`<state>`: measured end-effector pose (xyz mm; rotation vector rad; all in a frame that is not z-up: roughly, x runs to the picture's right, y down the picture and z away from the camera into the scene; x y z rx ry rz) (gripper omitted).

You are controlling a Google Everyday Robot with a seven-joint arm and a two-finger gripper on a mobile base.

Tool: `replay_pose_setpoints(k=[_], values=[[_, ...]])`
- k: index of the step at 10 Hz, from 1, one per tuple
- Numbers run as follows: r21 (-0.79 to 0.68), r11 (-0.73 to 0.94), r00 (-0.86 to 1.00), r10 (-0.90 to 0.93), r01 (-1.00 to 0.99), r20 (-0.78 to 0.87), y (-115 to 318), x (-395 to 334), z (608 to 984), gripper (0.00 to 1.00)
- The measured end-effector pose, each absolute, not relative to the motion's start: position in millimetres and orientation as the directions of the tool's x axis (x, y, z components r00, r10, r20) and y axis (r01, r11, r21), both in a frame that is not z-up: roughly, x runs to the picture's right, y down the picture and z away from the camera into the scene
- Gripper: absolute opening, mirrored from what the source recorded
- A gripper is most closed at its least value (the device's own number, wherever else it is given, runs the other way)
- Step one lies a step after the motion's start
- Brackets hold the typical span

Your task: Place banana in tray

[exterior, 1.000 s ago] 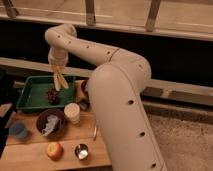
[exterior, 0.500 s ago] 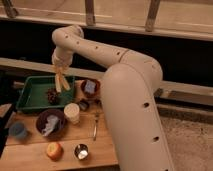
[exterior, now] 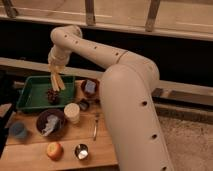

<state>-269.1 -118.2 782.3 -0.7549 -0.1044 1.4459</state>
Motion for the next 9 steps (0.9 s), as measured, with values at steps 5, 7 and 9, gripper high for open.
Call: replay_pose_setpoints(k=[5,7,9], values=[[-0.522,-0.057,0.167,0.913,-0.851,-0.372,-116.9,-271.7,781.9,0.80],[-0.520,-0.059,0.164,0.914,-0.852,-0.372,-117.6,-269.2,782.5,0.80],[-0.521,-0.057,0.167,0.913,-0.852,-0.373,-116.1,-271.3,783.0,0.80]])
